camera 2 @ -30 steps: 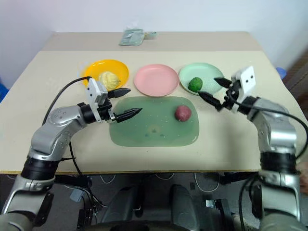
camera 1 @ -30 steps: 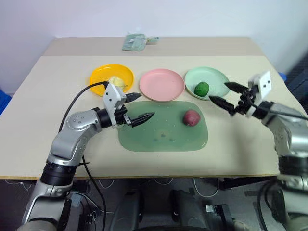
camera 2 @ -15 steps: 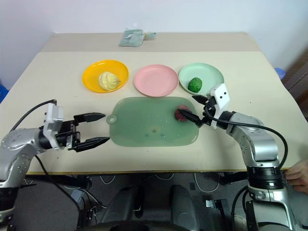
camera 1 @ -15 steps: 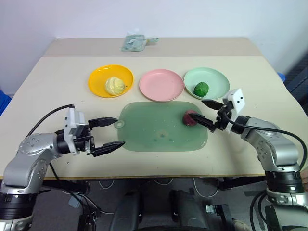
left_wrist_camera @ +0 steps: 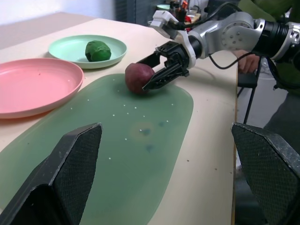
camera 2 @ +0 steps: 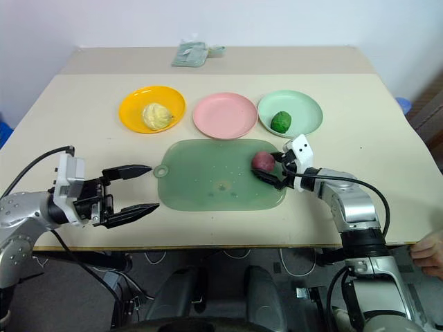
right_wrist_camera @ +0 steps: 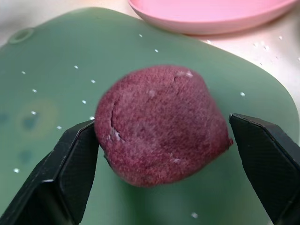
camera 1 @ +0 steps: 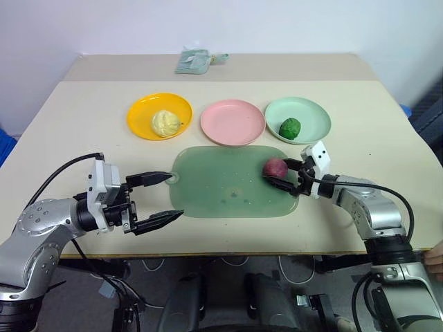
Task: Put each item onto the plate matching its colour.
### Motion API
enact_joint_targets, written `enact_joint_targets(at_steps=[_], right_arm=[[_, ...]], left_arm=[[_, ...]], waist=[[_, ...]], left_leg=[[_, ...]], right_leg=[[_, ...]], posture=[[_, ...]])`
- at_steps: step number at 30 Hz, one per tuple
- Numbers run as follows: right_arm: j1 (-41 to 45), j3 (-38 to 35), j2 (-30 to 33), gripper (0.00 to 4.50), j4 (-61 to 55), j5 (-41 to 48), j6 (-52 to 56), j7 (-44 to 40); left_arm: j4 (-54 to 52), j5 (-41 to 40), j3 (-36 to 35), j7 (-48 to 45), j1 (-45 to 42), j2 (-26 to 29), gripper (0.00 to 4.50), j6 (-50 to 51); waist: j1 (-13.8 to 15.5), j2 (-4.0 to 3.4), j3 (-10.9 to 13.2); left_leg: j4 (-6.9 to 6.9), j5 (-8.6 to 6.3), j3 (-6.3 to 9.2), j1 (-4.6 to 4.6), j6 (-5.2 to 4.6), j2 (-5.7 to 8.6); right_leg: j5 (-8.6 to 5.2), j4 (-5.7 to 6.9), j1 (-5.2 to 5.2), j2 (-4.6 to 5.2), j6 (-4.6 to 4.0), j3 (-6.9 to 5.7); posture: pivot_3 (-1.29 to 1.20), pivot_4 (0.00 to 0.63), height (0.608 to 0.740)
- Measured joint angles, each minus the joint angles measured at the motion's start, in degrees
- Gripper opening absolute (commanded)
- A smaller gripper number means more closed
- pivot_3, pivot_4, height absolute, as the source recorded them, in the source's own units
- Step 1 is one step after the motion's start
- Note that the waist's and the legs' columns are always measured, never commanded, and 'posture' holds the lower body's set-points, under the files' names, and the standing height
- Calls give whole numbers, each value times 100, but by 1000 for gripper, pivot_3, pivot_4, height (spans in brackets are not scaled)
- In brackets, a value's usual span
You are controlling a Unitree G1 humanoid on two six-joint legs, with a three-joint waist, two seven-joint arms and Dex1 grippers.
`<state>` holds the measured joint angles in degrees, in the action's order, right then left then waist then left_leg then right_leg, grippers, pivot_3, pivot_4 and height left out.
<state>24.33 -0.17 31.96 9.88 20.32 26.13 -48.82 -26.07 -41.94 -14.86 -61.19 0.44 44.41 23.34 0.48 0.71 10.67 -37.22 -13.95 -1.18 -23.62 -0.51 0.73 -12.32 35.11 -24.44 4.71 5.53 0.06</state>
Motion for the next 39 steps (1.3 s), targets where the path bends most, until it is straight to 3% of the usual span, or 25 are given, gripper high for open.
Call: enact_joint_targets(at_steps=[2,9,15,19,20,22,26,32,35,39], right_arm=[[50,-4,-35,2741,9,1,-48,1],[742,-28,-514,2741,142,57,-107,178],[2745,152,-1430,2741,2832,-742,-1365,911],[3578,169,-1888,2741,4699,-1126,-2224,1354],[3745,160,-1971,3433,5081,-1220,-2397,1496],[4051,145,-2098,4270,5714,-1360,-2679,1796],[4282,80,-2195,4429,6243,-1562,-3066,2133],[4215,-61,-1996,4429,6069,-1553,-3458,1622],[3381,-137,-1590,4429,4682,-1338,-3515,893],[1377,-234,-959,4429,1830,-823,-2485,360]], left_arm=[[0,-1,0,53,-2,-1,4500,18],[-16,-51,-11,270,-6,-15,4500,50],[-245,75,37,838,-44,-291,4500,91],[-454,403,92,1441,-4,-484,4500,102],[-535,453,81,1616,22,-535,4500,110],[-735,612,42,1952,170,-606,4500,114],[-917,1002,-18,2648,360,-727,4500,173],[-933,1359,-7,3089,590,-1093,4500,58],[-826,1683,26,3140,799,-1258,4500,-292],[-596,1815,72,3064,969,-1316,4500,-505]], waist=[[-10,0,0],[-62,0,0],[-165,-1,0],[-141,-2,1],[-147,-2,1],[-170,-2,2],[-163,-3,2],[-163,-4,2],[-112,-2,0],[-95,-2,0]], left_leg=[[0,0,0,0,0,0],[0,0,0,0,0,-1],[9,0,0,4,0,-1],[15,0,-1,2,2,2],[15,0,-1,2,2,4],[16,-1,-3,2,3,4],[19,-1,0,3,4,2],[21,-2,-2,3,4,3],[22,-2,0,3,4,3],[21,-5,-1,1,-1,7]], right_leg=[[0,0,0,-2,0,0],[1,3,-1,-6,1,0],[3,9,-3,-10,5,-1],[13,9,-5,-3,21,-1],[13,9,-5,0,21,-1],[10,9,-6,3,13,1],[5,11,-9,3,1,1],[5,8,-9,5,0,1],[5,2,-4,8,0,-2],[5,2,-3,32,0,-4]], posture=[[0,150,740],[0,150,740],[0,150,740],[0,150,740],[0,150,740],[0,150,740],[0,150,740],[0,150,740],[0,150,740],[0,150,740]])
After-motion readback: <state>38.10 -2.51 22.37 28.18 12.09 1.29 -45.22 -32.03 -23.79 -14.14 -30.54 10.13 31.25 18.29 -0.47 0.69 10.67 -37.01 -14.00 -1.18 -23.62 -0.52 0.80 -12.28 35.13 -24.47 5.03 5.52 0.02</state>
